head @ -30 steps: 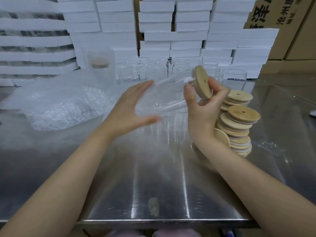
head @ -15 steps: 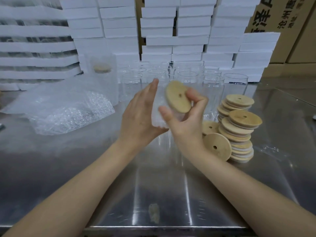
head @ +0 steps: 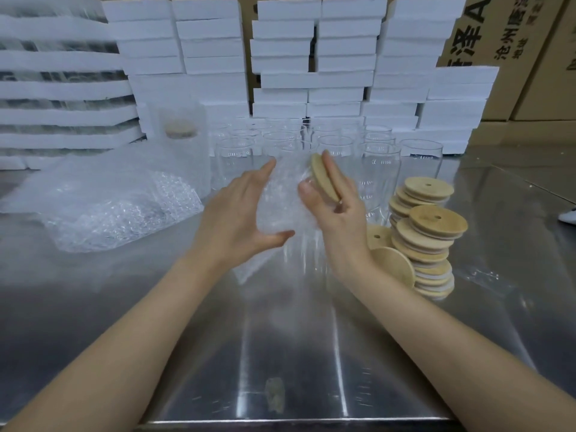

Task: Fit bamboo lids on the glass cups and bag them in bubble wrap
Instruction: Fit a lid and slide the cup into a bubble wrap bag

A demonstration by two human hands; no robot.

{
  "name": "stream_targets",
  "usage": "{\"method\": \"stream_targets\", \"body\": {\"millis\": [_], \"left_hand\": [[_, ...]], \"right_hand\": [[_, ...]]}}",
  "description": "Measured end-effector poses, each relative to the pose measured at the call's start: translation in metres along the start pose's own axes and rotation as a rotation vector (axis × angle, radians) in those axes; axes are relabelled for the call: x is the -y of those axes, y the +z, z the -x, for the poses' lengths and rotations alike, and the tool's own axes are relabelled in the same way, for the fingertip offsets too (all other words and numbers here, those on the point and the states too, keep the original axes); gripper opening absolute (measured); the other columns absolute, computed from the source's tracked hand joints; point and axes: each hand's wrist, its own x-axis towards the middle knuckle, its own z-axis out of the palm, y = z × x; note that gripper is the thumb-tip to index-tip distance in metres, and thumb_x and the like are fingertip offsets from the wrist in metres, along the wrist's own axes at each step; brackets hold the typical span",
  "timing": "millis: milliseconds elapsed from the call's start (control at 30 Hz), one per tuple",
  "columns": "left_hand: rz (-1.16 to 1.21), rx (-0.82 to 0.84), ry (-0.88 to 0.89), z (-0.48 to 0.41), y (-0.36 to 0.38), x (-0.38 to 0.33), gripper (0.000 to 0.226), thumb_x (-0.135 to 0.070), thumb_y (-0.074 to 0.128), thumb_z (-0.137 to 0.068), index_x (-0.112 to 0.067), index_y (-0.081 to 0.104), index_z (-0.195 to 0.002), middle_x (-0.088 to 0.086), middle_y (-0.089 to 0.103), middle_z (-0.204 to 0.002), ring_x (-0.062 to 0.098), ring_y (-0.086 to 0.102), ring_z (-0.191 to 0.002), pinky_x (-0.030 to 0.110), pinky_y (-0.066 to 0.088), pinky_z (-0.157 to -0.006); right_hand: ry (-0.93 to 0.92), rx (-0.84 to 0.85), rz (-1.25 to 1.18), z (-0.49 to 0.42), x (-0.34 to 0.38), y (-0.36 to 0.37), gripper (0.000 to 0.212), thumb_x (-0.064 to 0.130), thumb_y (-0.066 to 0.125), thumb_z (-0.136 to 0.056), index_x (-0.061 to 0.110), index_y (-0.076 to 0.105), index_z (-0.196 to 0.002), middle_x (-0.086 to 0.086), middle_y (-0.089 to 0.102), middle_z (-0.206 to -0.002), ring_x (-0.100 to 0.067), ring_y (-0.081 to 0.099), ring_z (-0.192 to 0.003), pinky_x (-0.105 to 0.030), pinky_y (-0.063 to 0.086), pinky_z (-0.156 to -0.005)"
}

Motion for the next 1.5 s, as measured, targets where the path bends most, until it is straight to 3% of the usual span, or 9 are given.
{"method": "stream_targets", "body": {"millis": [233, 433, 567, 733, 933, 1033, 1200, 1333, 1500], "left_hand": [[-0.033, -0.071, -0.032, 0.002, 0.001, 0.001, 0.111, -0.052, 0.079, -0.056, -0.019, 0.028, -0.149, 0.004, 0.060, -0.123, 0.024, 0.060, -0.105, 0.033, 0.046, -0.070], [0.062, -0.049, -0.165, 0.000, 0.002, 0.005, 0.118, -0.057, 0.079, -0.061, -0.035, 0.007, -0.152, -0.004, 0.048, -0.143, 0.017, 0.053, -0.120, 0.028, 0.040, -0.079], [0.459, -0.013, -0.351, -0.003, -0.002, 0.000, 0.112, -0.062, 0.078, -0.054, -0.050, 0.010, -0.141, -0.018, 0.049, -0.131, -0.012, 0.048, -0.108, 0.016, 0.038, -0.085], [1.051, 0.084, -0.593, -0.009, -0.009, -0.001, 0.069, -0.041, 0.073, -0.048, -0.033, 0.042, -0.109, -0.018, 0.064, -0.090, -0.017, 0.061, -0.071, 0.001, 0.043, -0.062], [1.187, 0.278, -0.659, -0.001, -0.025, 0.000, 0.015, -0.042, 0.046, -0.061, -0.027, 0.046, -0.065, -0.020, 0.050, -0.060, -0.008, 0.045, -0.053, 0.015, 0.032, -0.066], [1.270, 0.330, -0.598, -0.007, -0.024, -0.002, 0.064, -0.017, 0.022, -0.095, -0.020, 0.047, -0.036, -0.018, 0.041, -0.038, -0.004, 0.038, -0.030, 0.008, 0.034, -0.037], [1.274, 0.172, -0.616, -0.011, -0.002, 0.008, 0.037, 0.009, 0.024, -0.090, -0.003, 0.051, -0.068, 0.002, 0.058, -0.063, 0.010, 0.055, -0.059, 0.012, 0.040, -0.057], [1.083, 0.061, -0.410, -0.007, 0.008, 0.014, 0.042, 0.013, 0.042, -0.090, -0.022, 0.066, -0.090, -0.018, 0.070, -0.081, -0.003, 0.061, -0.073, 0.011, 0.046, -0.068], [1.215, 0.121, -0.561, -0.013, 0.013, 0.032, 0.032, -0.042, 0.037, -0.102, -0.023, 0.060, -0.111, -0.013, 0.068, -0.106, -0.001, 0.065, -0.088, 0.018, 0.051, -0.078]], "right_hand": [[0.073, 0.367, 0.118, 0.000, -0.010, -0.004, 0.063, 0.042, 0.060, -0.085, 0.035, 0.037, -0.143, 0.018, 0.038, -0.140, 0.025, 0.044, -0.112, -0.009, 0.037, -0.100], [-0.295, 0.000, 0.197, -0.008, 0.008, -0.010, 0.015, 0.009, 0.078, -0.079, 0.021, 0.072, -0.084, 0.001, 0.052, -0.120, -0.009, 0.058, -0.105, -0.018, 0.045, -0.092], [-0.475, -0.152, 0.123, -0.012, 0.016, -0.014, 0.011, 0.008, 0.060, -0.093, 0.016, 0.066, -0.098, -0.006, 0.051, -0.115, -0.019, 0.057, -0.107, -0.032, 0.047, -0.095], [-0.061, -0.019, 0.119, -0.012, 0.010, -0.008, 0.036, 0.024, 0.048, -0.101, 0.021, 0.041, -0.137, 0.002, 0.049, -0.133, 0.001, 0.051, -0.117, -0.014, 0.038, -0.100], [0.305, 0.236, -0.007, -0.009, 0.003, -0.005, 0.052, 0.044, 0.055, -0.087, 0.017, 0.054, -0.131, 0.005, 0.062, -0.127, -0.006, 0.061, -0.113, -0.031, 0.055, -0.092], [0.235, 0.164, -0.030, -0.011, 0.005, -0.006, 0.034, 0.025, 0.059, -0.094, 0.011, 0.057, -0.125, 0.003, 0.064, -0.116, 0.006, 0.066, -0.087, -0.021, 0.056, -0.077], [0.266, 0.067, -0.081, -0.015, 0.002, -0.010, 0.005, 0.017, 0.054, -0.098, 0.018, 0.056, -0.093, 0.008, 0.059, -0.080, -0.010, 0.054, -0.076, -0.030, 0.043, -0.070], [0.281, 0.002, 0.003, -0.019, -0.004, -0.012, 0.015, 0.018, 0.049, -0.101, 0.020, 0.051, -0.087, 0.008, 0.050, -0.072, -0.005, 0.044, -0.067, -0.026, 0.035, -0.068], [0.375, -0.077, -0.096, -0.024, -0.007, -0.013, 0.014, 0.025, 0.046, -0.102, 0.025, 0.051, -0.089, 0.009, 0.055, -0.085, -0.005, 0.054, -0.081, -0.024, 0.039, -0.075]]}}
